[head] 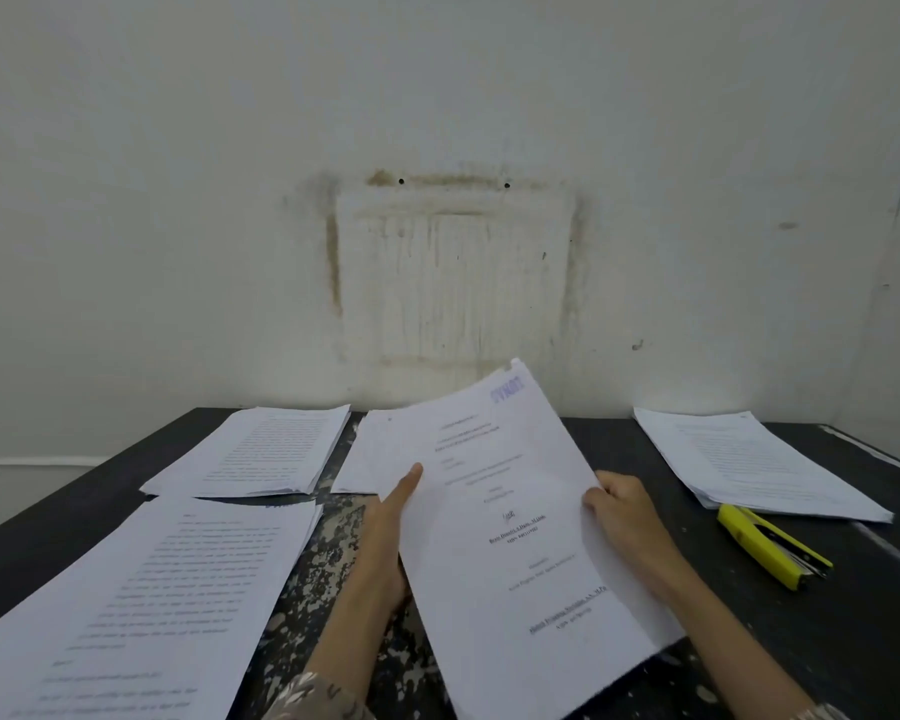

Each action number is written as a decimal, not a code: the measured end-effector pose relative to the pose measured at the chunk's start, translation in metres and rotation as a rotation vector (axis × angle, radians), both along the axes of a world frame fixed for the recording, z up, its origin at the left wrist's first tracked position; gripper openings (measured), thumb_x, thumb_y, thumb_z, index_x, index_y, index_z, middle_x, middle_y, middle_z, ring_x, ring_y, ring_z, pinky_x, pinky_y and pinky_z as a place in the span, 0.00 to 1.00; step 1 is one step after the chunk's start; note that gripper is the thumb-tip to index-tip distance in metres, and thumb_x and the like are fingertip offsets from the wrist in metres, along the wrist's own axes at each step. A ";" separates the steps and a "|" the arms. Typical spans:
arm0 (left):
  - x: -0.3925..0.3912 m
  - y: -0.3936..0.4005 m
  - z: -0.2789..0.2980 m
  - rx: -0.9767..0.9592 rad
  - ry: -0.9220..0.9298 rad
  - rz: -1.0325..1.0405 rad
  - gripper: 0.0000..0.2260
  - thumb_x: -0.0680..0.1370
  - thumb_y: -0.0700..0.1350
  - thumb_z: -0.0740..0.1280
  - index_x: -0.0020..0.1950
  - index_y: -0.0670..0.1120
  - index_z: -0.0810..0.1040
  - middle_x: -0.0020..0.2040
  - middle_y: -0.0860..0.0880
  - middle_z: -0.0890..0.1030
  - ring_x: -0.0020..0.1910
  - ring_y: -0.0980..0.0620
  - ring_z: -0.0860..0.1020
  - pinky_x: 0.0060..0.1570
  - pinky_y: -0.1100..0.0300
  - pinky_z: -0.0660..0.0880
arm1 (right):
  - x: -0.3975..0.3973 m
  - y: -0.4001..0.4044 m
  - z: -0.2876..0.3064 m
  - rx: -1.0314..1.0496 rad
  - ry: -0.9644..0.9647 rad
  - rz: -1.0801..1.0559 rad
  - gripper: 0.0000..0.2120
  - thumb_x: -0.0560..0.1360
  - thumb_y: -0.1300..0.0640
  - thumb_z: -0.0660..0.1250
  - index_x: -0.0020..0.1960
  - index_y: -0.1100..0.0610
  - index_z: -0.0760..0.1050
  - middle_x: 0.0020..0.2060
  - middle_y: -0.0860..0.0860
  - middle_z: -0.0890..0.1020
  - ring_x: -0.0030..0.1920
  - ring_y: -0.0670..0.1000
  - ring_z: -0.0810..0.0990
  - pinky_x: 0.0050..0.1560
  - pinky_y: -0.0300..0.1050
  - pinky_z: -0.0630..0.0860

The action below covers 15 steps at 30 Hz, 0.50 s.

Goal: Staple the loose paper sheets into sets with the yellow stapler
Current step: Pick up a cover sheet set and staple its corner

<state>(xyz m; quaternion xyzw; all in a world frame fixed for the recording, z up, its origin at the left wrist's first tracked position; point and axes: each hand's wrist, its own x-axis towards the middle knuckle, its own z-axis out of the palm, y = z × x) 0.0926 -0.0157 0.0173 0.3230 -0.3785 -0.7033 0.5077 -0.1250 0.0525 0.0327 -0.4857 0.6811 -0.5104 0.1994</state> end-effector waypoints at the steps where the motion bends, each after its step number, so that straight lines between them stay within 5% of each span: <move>1: 0.001 0.000 0.000 0.031 0.029 -0.023 0.32 0.63 0.55 0.76 0.64 0.48 0.74 0.58 0.46 0.81 0.56 0.43 0.79 0.54 0.48 0.76 | -0.002 0.001 0.000 0.023 0.007 0.019 0.13 0.72 0.67 0.55 0.33 0.55 0.58 0.30 0.52 0.61 0.34 0.51 0.59 0.36 0.45 0.54; 6: 0.000 -0.001 -0.003 0.059 -0.021 0.127 0.17 0.75 0.44 0.68 0.63 0.43 0.73 0.54 0.43 0.80 0.48 0.44 0.80 0.38 0.54 0.76 | -0.010 0.004 -0.004 0.137 0.031 0.065 0.12 0.72 0.66 0.56 0.34 0.56 0.58 0.30 0.52 0.60 0.34 0.50 0.59 0.35 0.44 0.54; 11: -0.004 0.004 -0.003 -0.019 -0.124 0.181 0.14 0.76 0.43 0.66 0.61 0.41 0.73 0.49 0.45 0.81 0.45 0.46 0.79 0.37 0.56 0.76 | -0.015 0.003 -0.006 0.237 0.095 0.069 0.10 0.75 0.64 0.57 0.35 0.58 0.65 0.32 0.51 0.68 0.32 0.48 0.65 0.34 0.42 0.61; 15: -0.010 0.011 -0.003 -0.025 -0.156 0.148 0.15 0.76 0.43 0.66 0.61 0.40 0.74 0.49 0.44 0.81 0.45 0.45 0.80 0.37 0.56 0.77 | -0.009 -0.001 0.000 0.178 0.320 -0.046 0.11 0.77 0.61 0.60 0.58 0.60 0.71 0.53 0.54 0.73 0.52 0.51 0.73 0.52 0.43 0.71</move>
